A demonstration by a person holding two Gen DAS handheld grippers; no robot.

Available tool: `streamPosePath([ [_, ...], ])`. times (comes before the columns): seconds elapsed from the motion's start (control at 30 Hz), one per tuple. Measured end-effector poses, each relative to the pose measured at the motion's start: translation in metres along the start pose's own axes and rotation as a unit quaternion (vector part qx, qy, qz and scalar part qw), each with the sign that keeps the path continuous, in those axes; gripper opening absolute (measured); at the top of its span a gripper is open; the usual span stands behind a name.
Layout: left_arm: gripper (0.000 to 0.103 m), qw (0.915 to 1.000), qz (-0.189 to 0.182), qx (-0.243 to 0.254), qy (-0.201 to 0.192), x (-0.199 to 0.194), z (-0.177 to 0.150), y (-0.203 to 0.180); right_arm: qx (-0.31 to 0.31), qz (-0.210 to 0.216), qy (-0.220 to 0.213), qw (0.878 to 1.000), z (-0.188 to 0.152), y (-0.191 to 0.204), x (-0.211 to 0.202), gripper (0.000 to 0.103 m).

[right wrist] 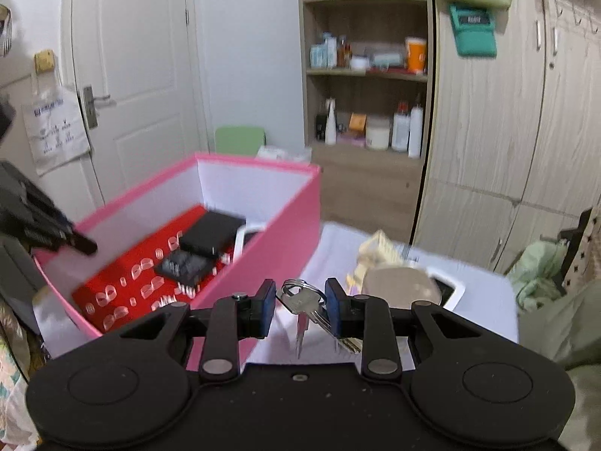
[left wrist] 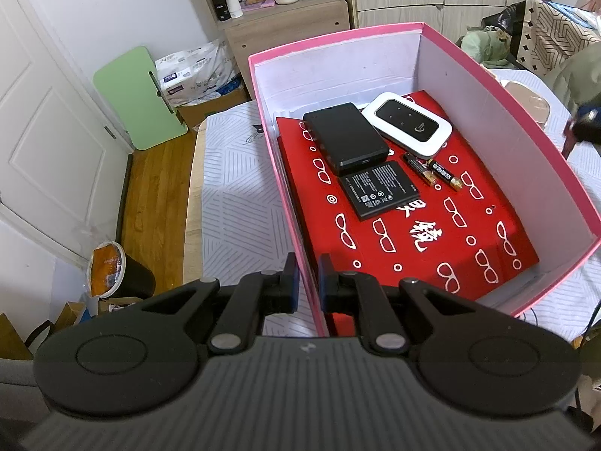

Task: Organize rigid objects
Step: 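Carry the keys with the right gripper into the box and release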

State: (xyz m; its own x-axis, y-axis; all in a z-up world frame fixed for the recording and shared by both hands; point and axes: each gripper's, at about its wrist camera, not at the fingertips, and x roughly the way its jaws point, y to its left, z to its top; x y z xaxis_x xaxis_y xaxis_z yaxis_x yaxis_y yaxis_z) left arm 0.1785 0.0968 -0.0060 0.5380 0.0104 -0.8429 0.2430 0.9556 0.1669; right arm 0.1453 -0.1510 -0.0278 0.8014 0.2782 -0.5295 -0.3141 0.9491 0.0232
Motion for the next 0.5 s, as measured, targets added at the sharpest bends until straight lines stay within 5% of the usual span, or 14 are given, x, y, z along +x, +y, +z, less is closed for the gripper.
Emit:
streamPosePath([
  [0.3, 0.009, 0.9999, -0.011, -0.011, -0.006, -0.001, -0.003, 0.005, 0.006, 0.008, -0.059, 0.998, 0.033, 0.008, -0.025, 0.032],
  [0.5, 0.009, 0.9998, -0.012, -0.012, -0.009, -0.001, -0.003, 0.005, 0.006, 0.068, -0.074, 0.995, 0.051, 0.023, -0.029, 0.033],
])
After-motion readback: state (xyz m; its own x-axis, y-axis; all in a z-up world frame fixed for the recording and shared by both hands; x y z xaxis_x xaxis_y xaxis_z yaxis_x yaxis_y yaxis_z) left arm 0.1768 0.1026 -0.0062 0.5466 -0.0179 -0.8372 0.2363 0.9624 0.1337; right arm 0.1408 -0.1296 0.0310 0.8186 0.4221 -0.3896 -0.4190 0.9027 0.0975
